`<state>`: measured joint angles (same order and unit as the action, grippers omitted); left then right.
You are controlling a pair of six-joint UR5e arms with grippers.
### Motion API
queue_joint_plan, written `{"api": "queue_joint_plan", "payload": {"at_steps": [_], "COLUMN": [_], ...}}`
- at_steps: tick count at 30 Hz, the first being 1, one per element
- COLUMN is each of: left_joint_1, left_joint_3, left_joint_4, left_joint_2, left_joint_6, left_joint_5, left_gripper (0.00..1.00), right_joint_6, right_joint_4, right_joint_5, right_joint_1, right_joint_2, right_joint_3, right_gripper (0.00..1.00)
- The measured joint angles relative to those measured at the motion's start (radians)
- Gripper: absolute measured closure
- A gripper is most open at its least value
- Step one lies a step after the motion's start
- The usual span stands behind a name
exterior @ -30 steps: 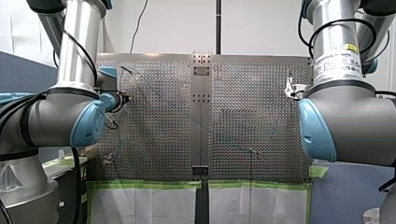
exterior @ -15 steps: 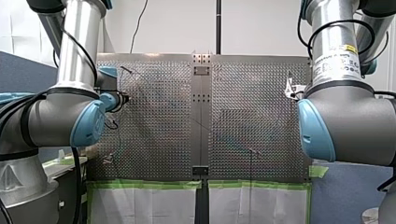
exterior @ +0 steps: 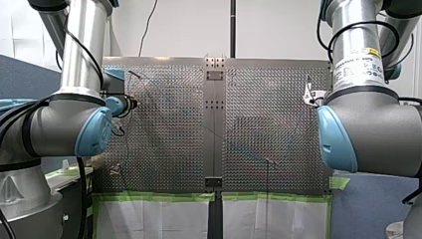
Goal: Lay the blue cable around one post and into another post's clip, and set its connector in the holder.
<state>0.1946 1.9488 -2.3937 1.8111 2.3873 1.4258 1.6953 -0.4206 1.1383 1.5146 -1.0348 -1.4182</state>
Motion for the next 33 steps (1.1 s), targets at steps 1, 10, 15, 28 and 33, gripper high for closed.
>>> {"api": "queue_joint_plan", "payload": {"at_steps": [1, 10, 15, 28, 33], "left_joint_1": [0.0, -0.002, -0.003, -0.012, -0.011], "left_joint_3": [0.0, 0.0, 0.0, 0.003, 0.019], "left_joint_4": [-0.005, -0.068, -0.082, -0.149, -0.151], "left_joint_2": [0.0, -0.003, -0.007, -0.037, -0.056], "left_joint_6": [-0.004, -0.039, -0.051, -0.101, -0.1], "left_joint_5": [0.0, 0.002, 0.021, 0.053, 0.07], "left_gripper": [0.13, 0.13, 0.13, 0.13, 0.13], "right_joint_6": [0.0, 0.0, 0.0, 0.0, 0.0], "right_joint_4": [0.0, 0.002, 0.002, 0.003, 0.003], "right_joint_5": [0.0, 0.0, -0.001, -0.001, -0.001], "right_joint_1": [0.0, 0.001, 0.001, 0.002, 0.002], "right_joint_2": [0.0, 0.0, 0.0, 0.001, 0.001], "right_joint_3": [0.0, 0.0, 0.0, 0.0, 0.001], "right_gripper": [0.0, 0.0, 0.0, 0.0, 0.0]}}
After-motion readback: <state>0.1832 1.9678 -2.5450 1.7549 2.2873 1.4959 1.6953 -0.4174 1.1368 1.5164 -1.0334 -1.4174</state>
